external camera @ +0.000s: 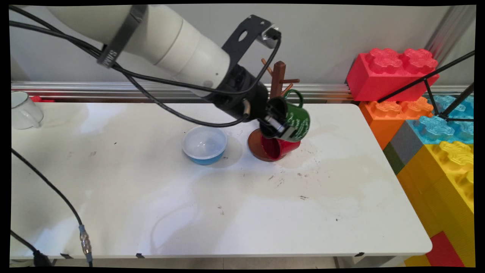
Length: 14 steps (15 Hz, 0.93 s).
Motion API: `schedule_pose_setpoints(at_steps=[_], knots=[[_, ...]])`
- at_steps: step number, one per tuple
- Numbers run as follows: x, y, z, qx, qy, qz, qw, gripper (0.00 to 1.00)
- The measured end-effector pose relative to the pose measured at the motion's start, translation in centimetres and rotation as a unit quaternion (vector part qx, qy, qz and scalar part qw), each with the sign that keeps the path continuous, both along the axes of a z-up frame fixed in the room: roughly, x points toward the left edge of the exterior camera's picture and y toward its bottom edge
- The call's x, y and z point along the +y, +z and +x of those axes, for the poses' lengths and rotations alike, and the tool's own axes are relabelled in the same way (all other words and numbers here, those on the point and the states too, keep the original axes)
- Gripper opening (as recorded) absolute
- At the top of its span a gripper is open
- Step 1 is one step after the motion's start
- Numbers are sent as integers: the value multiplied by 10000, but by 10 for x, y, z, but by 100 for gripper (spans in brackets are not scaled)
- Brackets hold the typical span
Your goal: Place the picked object on the table
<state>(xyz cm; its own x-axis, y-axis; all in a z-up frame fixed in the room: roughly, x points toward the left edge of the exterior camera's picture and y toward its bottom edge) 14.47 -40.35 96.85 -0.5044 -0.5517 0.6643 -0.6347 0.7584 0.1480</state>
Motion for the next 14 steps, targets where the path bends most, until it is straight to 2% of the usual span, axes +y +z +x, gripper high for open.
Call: schedule_pose_setpoints(at_steps=[4, 7, 10, 14], knots=[[10, 6, 13, -465, -212, 68, 9987, 0], [19, 8, 21, -826, -322, 124, 9960, 0], [28, 7, 26, -1227, -382, 204, 9915, 0], [35, -3, 31, -1775, -434, 314, 9827, 0]])
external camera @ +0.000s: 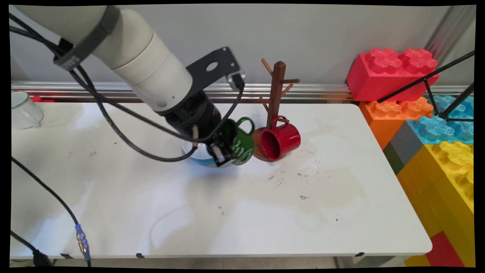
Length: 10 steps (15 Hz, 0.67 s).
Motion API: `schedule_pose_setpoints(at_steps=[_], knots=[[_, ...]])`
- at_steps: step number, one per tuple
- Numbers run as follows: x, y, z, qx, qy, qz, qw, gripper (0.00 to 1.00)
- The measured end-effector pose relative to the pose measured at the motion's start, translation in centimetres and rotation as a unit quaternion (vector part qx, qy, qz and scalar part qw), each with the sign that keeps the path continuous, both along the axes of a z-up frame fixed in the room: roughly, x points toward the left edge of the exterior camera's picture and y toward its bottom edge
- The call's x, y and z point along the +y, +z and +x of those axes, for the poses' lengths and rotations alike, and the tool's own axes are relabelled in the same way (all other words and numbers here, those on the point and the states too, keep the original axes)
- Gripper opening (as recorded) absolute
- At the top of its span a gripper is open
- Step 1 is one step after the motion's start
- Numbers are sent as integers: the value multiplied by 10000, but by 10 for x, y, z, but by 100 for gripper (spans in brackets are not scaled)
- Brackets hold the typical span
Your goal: Place the picked object on the table
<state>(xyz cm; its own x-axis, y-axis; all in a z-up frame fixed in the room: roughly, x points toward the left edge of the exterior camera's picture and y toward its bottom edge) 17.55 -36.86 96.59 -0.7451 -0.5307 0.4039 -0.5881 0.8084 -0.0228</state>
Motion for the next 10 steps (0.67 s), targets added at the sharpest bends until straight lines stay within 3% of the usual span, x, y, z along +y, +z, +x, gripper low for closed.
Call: schedule_pose_setpoints(at_steps=[3, 4, 10], knots=[[3, -12, 6, -374, -60, 81, 9992, 0], [6, -23, 12, -677, -59, 176, 9975, 0], [10, -49, 23, -1225, -5, 442, 9915, 0]])
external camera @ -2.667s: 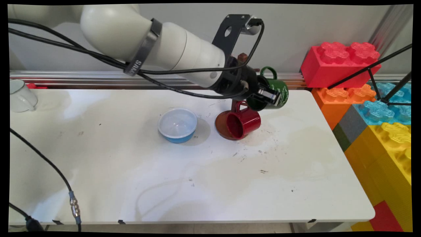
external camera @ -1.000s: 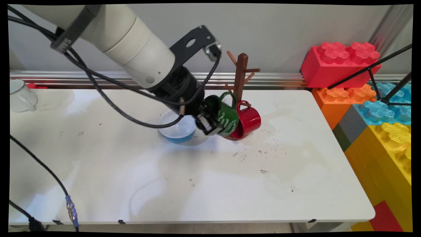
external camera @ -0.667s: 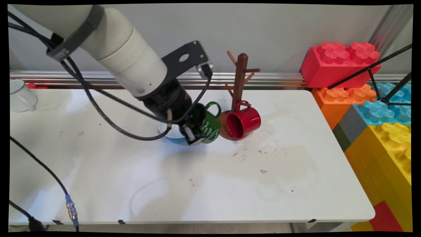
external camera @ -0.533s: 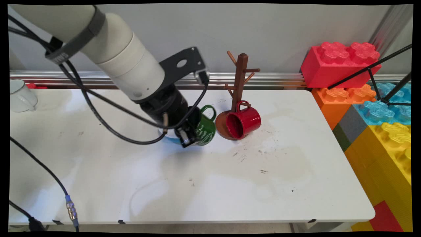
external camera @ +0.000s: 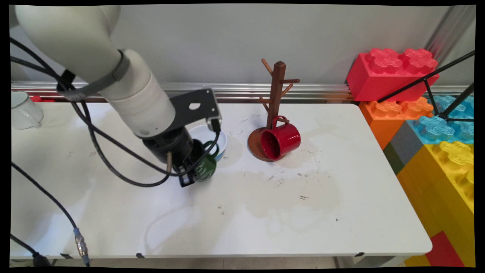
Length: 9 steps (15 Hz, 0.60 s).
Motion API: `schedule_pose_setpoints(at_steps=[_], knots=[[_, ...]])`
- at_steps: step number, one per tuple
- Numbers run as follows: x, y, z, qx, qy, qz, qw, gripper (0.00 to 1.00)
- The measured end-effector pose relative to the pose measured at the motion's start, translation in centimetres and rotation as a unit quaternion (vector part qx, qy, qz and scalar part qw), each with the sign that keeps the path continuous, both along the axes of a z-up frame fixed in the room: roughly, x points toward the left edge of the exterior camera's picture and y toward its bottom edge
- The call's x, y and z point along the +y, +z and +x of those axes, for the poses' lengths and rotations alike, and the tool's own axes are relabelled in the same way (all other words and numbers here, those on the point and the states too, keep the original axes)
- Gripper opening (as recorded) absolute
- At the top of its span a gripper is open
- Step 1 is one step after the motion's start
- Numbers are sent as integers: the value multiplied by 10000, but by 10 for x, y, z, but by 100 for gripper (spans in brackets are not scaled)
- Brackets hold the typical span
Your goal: Place the picked object on the table
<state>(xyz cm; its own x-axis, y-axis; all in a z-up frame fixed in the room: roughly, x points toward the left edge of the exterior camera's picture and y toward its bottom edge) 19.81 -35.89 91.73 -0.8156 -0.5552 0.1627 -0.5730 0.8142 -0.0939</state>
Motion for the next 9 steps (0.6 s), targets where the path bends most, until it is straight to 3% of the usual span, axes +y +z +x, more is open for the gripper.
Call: schedule_pose_setpoints(at_steps=[9], knots=[[6, -41, 6, -617, 6, 545, 9966, 0]])
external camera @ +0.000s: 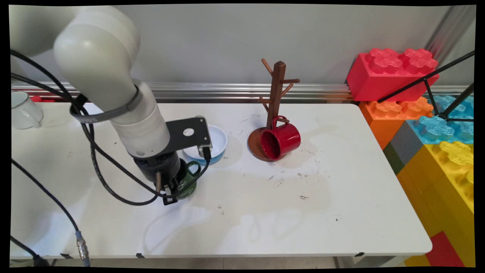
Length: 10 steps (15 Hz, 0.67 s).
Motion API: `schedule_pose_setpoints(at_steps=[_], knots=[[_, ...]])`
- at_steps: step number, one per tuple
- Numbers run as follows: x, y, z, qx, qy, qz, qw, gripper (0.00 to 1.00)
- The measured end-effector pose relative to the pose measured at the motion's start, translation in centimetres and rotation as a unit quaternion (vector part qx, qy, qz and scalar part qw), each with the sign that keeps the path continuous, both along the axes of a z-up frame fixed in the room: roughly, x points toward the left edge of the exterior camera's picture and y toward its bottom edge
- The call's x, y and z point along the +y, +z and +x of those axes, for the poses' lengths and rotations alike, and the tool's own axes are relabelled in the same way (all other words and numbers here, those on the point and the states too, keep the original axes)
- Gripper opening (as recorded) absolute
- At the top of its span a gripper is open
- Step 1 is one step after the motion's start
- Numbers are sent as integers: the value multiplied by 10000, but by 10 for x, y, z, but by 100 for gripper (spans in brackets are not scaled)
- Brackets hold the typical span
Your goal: Place the picked object on the table
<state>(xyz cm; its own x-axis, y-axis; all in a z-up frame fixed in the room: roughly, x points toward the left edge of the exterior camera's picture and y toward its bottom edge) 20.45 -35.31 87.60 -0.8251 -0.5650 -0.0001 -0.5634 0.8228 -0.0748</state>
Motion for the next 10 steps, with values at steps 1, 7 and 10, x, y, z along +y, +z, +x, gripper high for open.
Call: schedule_pose_setpoints(at_steps=[1, 7, 10], knots=[[1, -4, 0, -35, -11, 69, 10000, 0], [-1, -22, -1, -199, -44, 300, 9993, 0], [-2, -28, -2, -243, -49, 375, 9990, 0]])
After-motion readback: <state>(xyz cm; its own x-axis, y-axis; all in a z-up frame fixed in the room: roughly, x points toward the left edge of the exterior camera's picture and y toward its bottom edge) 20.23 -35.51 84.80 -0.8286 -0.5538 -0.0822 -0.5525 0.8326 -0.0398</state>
